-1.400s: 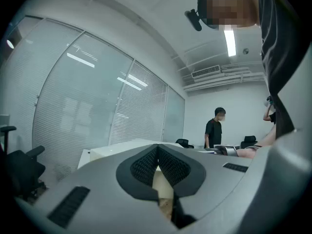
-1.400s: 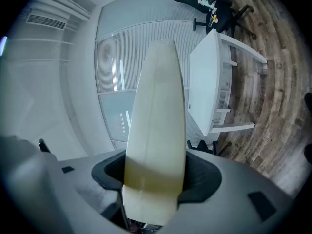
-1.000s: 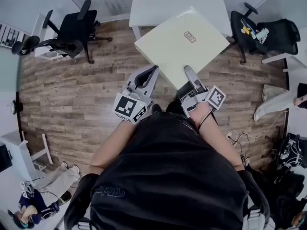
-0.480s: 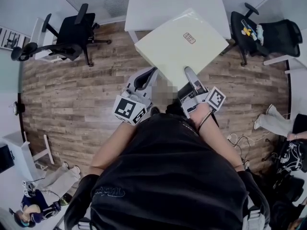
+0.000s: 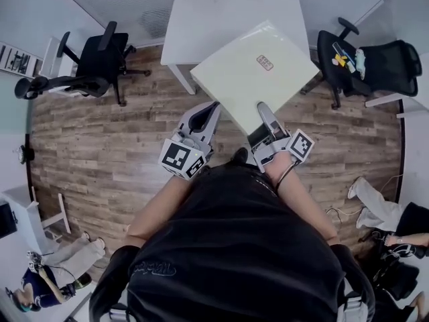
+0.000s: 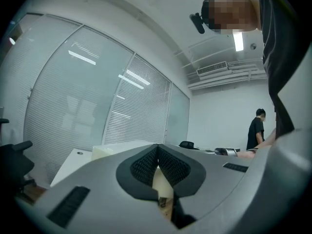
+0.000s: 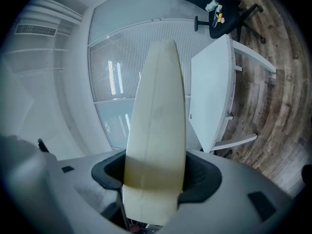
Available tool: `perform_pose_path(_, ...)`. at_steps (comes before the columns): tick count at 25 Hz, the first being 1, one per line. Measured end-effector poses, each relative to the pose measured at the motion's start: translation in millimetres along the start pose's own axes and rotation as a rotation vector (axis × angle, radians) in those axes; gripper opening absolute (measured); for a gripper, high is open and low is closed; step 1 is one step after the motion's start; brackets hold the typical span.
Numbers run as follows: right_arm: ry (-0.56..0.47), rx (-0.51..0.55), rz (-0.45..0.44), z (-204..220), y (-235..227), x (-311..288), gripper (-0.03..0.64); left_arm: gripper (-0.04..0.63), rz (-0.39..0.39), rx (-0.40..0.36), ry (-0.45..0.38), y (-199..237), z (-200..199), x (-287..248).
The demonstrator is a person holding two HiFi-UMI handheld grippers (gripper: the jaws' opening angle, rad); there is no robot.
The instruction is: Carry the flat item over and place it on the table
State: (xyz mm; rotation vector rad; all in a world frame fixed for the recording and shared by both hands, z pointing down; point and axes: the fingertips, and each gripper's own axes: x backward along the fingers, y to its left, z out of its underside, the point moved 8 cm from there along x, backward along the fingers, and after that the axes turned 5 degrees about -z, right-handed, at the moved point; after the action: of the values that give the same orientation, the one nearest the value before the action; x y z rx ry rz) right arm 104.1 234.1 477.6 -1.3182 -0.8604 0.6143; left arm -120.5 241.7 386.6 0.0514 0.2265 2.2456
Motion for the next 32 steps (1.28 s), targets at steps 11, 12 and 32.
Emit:
perform_pose_path(11,0.002,0.002,0.009,-64,-11,11,0.298,0.013,0.007,-0.022,0.019,-29,10,-58)
perform_pose_path(12,0.001,0.000,0.009,-67,-12,12,0.298,0.013,0.007,-0.020,0.021,-30,11,-61)
perform_pose_path(32,-0.096,0.009,0.055,-102,-30,-7,0.298,0.014,0.113,-0.001,0.064,-1,25,-121)
